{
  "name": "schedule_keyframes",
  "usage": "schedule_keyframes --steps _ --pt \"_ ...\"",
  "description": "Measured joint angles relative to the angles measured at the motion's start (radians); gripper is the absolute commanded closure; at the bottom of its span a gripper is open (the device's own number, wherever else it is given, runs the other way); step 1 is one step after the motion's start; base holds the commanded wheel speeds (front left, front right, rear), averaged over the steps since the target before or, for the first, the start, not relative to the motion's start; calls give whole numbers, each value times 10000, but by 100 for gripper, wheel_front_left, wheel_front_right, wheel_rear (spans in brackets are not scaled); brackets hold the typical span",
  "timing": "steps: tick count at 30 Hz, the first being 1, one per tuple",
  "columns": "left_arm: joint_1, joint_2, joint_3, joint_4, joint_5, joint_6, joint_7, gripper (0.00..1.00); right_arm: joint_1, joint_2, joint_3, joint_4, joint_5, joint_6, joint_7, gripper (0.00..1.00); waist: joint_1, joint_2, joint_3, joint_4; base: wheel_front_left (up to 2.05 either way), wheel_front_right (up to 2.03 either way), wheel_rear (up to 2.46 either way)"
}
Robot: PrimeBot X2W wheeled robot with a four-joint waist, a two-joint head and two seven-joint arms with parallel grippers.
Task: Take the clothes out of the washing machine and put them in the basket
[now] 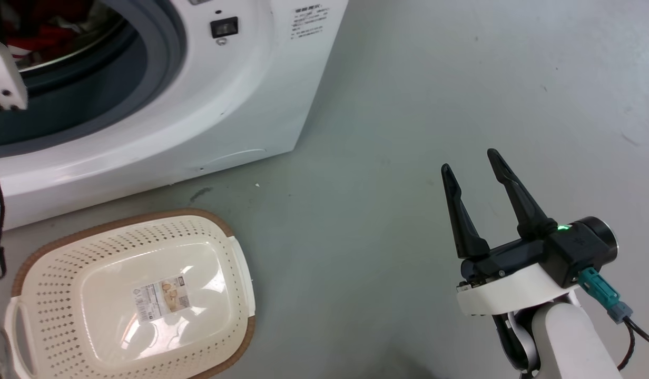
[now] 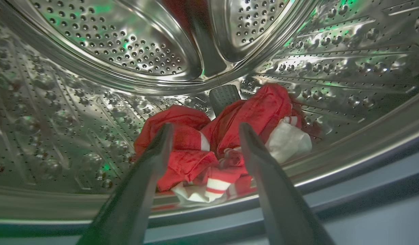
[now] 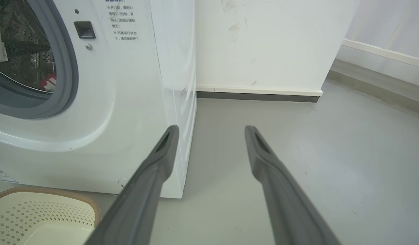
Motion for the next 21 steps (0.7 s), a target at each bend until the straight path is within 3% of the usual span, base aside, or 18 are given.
schedule_keyframes --steps 14,21 --pt "-2222 1528 -1037 616 261 -98 1893 0 -244 -4 477 -144 631 0 -4 0 1 0 1276 -973 0 0 0" --pt "-2683 2046 -2138 485 -69 -113 3315 0 -302 -4 669 -192 920 0 -4 0 0 0 1772 -1336 0 0 0"
